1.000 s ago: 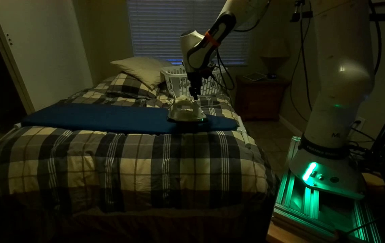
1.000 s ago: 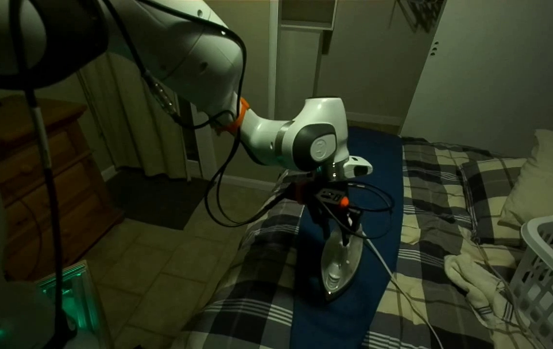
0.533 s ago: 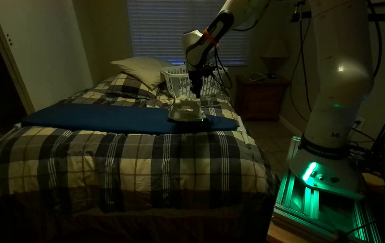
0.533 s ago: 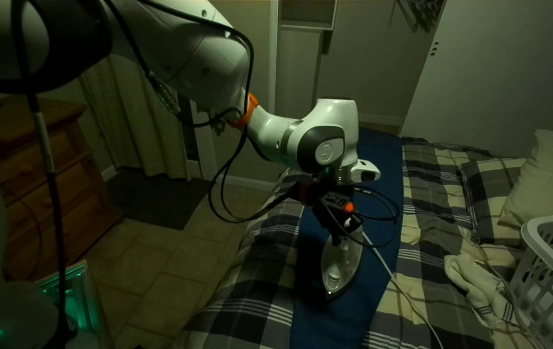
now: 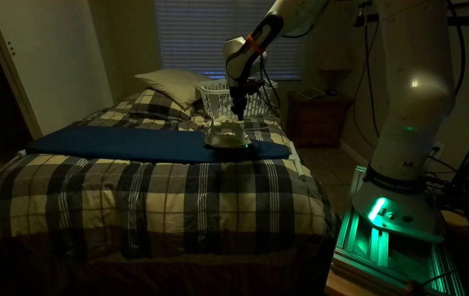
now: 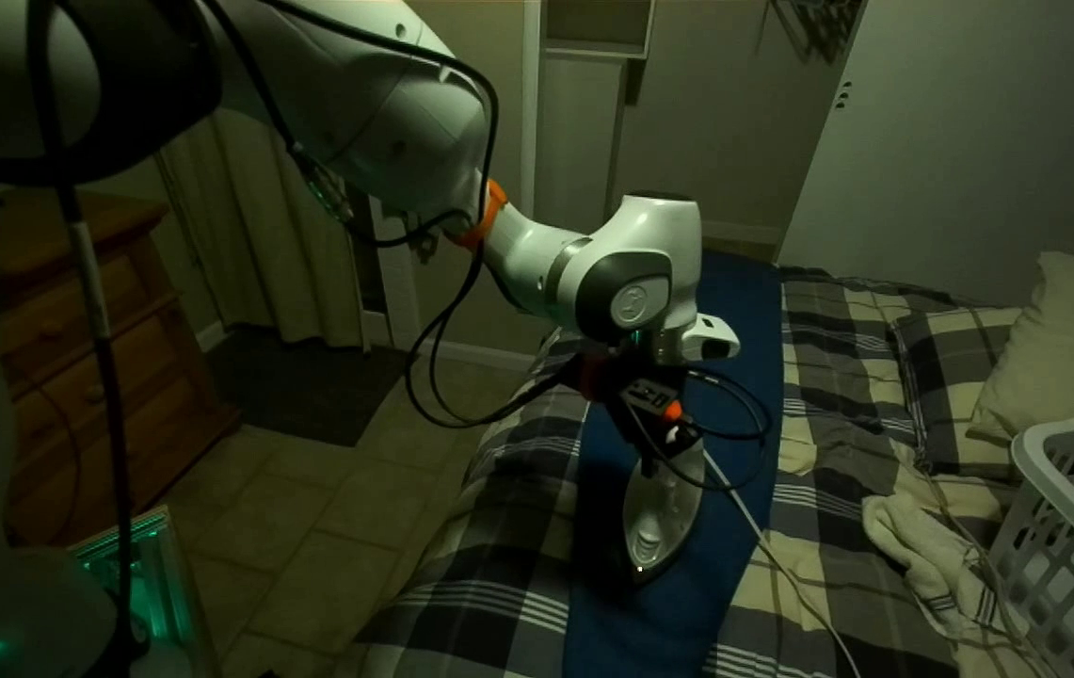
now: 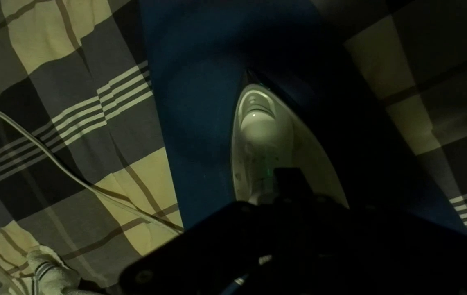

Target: Press the pressing iron power button

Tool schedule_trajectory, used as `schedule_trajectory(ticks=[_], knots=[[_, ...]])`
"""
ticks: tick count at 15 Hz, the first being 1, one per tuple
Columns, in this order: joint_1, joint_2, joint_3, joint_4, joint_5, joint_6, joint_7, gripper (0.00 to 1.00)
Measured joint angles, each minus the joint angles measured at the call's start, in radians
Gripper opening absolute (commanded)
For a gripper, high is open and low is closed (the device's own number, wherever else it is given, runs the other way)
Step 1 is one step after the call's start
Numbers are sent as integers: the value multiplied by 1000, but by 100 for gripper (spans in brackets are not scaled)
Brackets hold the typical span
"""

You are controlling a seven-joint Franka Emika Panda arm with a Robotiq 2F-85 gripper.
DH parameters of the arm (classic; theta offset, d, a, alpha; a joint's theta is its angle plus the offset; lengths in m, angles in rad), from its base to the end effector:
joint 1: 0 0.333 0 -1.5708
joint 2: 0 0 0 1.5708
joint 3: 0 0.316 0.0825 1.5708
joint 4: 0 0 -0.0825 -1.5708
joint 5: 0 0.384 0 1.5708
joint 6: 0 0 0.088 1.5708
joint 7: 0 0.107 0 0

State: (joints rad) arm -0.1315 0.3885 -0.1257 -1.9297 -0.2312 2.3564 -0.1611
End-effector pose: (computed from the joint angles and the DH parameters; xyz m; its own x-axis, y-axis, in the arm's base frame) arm 0.6058 -0.1585 0.2923 0.9972 0.0733 -0.0153 0.0748 -0.9738 0.2149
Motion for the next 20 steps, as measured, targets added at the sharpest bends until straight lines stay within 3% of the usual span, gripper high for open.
schedule_trajectory(ticks=[20], knots=[[-20, 69, 8, 44, 30, 66, -5, 0]])
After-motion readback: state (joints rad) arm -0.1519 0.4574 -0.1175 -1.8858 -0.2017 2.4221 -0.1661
